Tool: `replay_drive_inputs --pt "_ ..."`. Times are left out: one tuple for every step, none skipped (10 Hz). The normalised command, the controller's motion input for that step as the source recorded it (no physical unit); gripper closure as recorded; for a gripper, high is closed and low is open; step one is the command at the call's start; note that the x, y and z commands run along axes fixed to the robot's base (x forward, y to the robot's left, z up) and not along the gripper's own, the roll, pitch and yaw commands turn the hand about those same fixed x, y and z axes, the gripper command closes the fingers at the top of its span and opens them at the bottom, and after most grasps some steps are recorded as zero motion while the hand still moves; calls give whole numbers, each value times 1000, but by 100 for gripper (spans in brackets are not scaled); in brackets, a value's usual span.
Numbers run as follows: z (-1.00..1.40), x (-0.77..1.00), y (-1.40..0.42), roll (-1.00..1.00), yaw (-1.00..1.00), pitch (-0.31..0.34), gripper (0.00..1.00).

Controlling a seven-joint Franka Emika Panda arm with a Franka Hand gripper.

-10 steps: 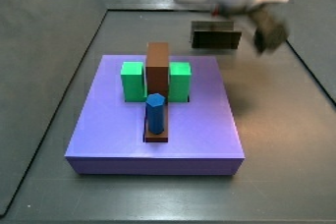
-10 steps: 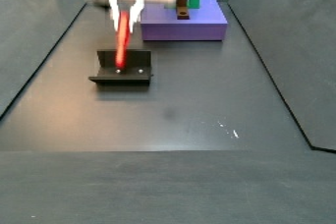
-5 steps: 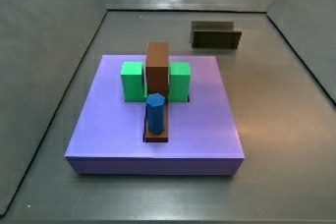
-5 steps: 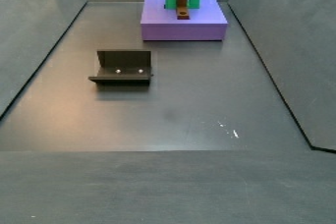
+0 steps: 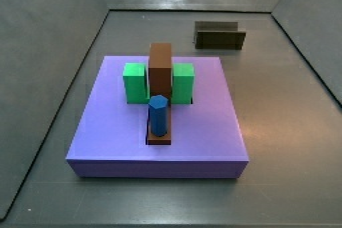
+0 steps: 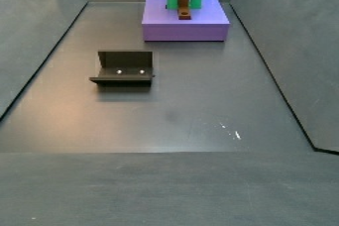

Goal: Pick up the red object. Move up. Place the red object on the fixture. Regrasp the red object. Move to above the board. Insert the red object.
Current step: Move to above the board.

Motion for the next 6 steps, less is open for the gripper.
replay_drive_inputs --pt "289 -919 -1400 -1000 -11 147 100" --pt "263 -930 -1400 -1000 -3 149 100" --pt "268 -911 -1400 -1000 5 148 100" --pt "179 -639 -932 -1000 23 144 100" --pt "92 -368 -525 -1000 32 139 100" --pt "46 -215 -287 -1000 38 130 100"
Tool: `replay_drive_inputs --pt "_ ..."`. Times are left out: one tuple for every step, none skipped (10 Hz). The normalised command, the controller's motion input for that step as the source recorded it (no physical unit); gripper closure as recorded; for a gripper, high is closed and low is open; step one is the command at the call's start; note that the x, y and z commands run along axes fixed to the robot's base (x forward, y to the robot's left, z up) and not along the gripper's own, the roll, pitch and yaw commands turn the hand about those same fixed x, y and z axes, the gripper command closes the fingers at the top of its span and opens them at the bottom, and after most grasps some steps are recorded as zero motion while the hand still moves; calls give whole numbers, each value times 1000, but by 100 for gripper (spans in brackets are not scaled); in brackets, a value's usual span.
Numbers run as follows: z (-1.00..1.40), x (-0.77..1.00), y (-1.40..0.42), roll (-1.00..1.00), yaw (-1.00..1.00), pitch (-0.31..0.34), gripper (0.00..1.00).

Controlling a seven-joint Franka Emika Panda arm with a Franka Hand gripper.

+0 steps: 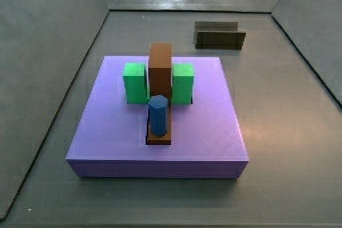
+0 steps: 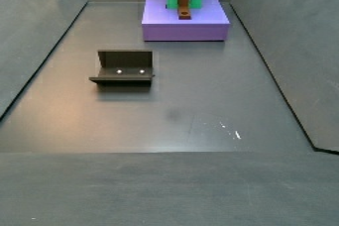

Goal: Pick up the red object. Move up. Place the red object on the fixture. Regrasp the red object. Move to above the board. Insert the red object.
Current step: Move to above the board, then insert the red object.

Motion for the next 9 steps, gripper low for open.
replay_drive_inputs --pt "39 -155 -150 -1000 40 113 100" --pt "18 -131 -79 -1000 46 91 100" --pt "10 -102 -25 -1000 48 71 100" --pt "0 -67 17 -840 37 40 100" --pt "-4 -52 18 -590 21 10 100" --pt "-2 -36 13 -398 12 -2 100" --pt "-1 -32 9 -259 6 -9 100" --pt "-300 6 466 -334 0 -34 100" --pt "-480 0 757 -333 -46 -51 100"
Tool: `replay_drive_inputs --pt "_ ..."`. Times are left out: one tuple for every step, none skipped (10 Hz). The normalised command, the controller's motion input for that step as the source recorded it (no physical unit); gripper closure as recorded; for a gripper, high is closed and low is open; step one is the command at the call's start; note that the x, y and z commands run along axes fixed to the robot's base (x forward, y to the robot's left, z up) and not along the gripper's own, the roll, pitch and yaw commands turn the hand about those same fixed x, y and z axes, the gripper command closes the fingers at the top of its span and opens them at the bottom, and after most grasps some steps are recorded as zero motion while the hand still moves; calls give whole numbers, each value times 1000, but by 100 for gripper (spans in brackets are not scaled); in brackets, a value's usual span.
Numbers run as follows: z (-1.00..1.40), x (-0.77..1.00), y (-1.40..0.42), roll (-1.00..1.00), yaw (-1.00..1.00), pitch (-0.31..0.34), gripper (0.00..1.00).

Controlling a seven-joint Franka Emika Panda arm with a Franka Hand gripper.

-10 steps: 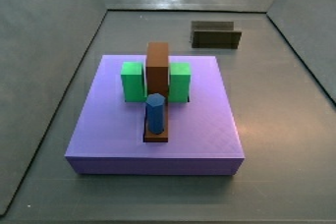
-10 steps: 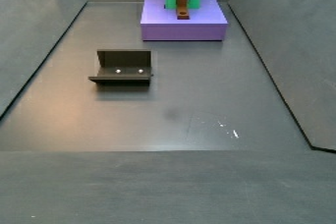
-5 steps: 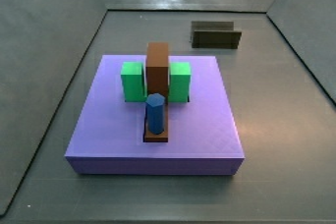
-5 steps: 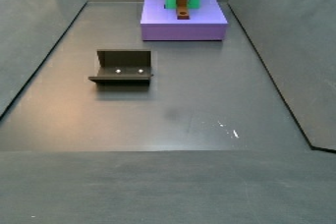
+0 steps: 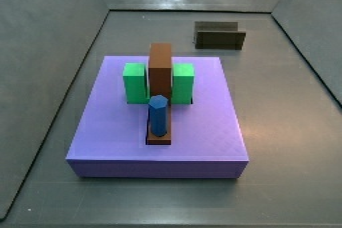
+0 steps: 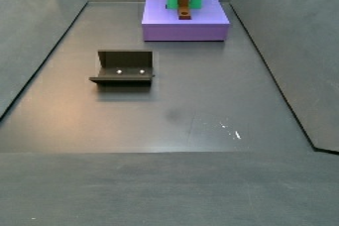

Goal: Pick up the red object. Move up. Place the red object on the fixture. Regrasp the red object. Move to above the board. Insert the red object.
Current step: Insert the red object.

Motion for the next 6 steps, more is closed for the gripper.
replay_drive_inputs --pt "-614 -77 780 -247 -49 -104 100" --pt "-660 -123 680 -214 -9 -130 100" --pt "-889 -77 -171 0 69 -169 100" --pt "-851 -14 -434 43 151 -176 100" --pt "-849 0 -406 50 126 -183 100" --pt "-854 0 -300 36 129 -189 100"
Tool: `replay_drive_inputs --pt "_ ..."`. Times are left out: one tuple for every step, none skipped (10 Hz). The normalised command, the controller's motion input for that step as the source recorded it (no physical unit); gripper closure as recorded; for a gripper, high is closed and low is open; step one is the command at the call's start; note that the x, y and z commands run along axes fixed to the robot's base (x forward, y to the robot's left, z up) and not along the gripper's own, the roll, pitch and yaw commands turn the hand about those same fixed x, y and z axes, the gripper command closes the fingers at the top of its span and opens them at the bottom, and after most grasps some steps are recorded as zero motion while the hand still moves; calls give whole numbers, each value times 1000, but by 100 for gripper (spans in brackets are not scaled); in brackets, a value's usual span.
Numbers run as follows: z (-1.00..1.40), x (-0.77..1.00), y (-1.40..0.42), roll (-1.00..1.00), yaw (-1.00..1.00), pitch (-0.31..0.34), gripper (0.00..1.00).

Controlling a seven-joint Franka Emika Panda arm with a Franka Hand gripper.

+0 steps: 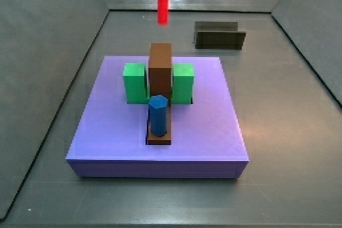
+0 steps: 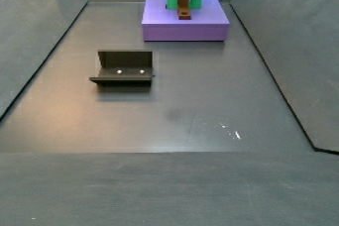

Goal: Pick up the red object. Move up. Place the red object on the fixture. Regrasp the red object. Move to above the board. Insert the red object.
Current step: Insert the red object.

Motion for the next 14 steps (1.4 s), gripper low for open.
replay_drive_inputs --pt "-709 103 0 69 200 -167 100" --pt "-634 243 91 84 140 -77 100" --pt "-691 206 197 0 100 -77 100" --pt "-660 89 169 0 106 -44 100" --pt "-346 0 80 3 109 -3 100" --pt "-194 -89 103 0 31 0 100" --pt "-266 -200 120 -34 0 0 100" --pt "-157 -263 94 -10 0 0 100" --pt "-126 -254 143 -19 0 0 100" --pt "-103 -149 17 -23 0 0 100" --pt "-29 -14 0 -74 14 0 100" --pt "-63 0 0 -97 23 0 100" --pt "0 23 0 -111 37 1 100" --pt "0 143 0 -84 43 24 100"
